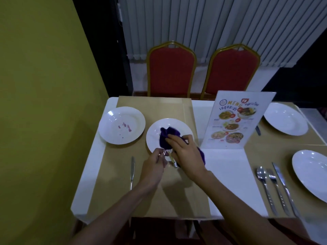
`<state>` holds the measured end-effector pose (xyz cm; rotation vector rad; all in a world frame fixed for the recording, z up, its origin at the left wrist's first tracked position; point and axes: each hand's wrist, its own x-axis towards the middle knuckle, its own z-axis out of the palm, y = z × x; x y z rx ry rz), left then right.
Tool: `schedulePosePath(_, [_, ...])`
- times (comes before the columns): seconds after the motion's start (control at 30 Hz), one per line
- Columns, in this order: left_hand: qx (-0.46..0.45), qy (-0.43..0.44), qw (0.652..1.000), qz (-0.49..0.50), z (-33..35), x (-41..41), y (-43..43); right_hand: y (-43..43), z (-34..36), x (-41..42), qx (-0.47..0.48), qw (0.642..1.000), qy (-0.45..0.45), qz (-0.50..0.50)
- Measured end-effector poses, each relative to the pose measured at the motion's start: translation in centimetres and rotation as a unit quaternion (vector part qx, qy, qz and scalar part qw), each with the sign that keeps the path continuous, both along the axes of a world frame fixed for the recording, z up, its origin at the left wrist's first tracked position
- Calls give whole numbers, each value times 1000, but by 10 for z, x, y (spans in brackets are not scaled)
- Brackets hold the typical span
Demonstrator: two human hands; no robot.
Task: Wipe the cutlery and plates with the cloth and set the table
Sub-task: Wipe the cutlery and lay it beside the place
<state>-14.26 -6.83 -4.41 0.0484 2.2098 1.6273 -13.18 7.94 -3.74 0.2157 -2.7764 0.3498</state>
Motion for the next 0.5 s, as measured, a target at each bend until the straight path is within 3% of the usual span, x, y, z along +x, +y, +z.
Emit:
schedulePosePath(0.1, [-12, 27, 999, -20, 16, 10, -9, 1, 14, 7, 15, 999, -10, 32])
schedulePosePath(0.2, [-6, 35, 999, -36, 27, 23, -12, 8, 33, 8, 6, 999, 15, -35])
schedulePosePath(0.33, [24, 30, 999, -17, 41, 29, -17, 2, 41, 20, 60, 996, 22, 61])
schedulePosePath(0.4, [41, 9, 999, -19, 48, 32, -20, 13, 49, 15, 26, 999, 5, 31])
schedulePosePath(0.5, [69, -62, 996, -7, 59, 29, -24, 25, 67, 6, -90, 991, -13, -95])
